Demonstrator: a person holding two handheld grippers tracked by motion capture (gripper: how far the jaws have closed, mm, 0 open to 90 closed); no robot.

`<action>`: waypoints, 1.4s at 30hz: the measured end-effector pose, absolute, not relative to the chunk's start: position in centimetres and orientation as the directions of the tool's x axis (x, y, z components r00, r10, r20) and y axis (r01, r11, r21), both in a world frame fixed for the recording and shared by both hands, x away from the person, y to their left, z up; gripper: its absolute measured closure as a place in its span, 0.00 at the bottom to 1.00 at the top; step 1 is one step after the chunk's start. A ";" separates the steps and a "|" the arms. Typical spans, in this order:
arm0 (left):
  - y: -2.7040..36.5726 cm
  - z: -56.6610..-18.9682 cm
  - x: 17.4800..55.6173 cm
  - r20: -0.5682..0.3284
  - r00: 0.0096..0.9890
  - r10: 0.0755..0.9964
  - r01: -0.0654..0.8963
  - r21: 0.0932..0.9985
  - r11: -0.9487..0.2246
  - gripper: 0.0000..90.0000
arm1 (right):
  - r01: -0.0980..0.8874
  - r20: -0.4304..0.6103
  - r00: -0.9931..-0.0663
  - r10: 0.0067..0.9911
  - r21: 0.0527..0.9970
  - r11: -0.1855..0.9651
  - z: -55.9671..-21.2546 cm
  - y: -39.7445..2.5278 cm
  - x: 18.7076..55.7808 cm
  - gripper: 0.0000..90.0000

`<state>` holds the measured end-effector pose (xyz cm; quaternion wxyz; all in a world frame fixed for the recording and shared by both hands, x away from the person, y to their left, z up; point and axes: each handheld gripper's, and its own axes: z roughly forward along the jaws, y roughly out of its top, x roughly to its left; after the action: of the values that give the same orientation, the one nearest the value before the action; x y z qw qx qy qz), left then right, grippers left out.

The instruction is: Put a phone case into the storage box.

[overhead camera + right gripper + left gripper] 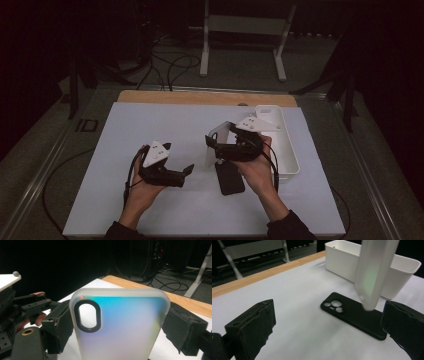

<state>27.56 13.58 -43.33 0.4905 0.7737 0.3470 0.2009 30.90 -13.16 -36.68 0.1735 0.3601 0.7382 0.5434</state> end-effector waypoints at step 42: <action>23.4 -48.1 22.9 -0.011 0.515 0.857 0.325 0.928 -0.183 0.00 | 0.320 0.048 -0.605 0.795 0.929 0.187 -35.2 -16.4 34.4 0.19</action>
<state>22.90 23.39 -48.14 0.4895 0.7196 0.4108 0.2719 34.38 -16.39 -35.17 0.2320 0.3794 0.7348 0.5122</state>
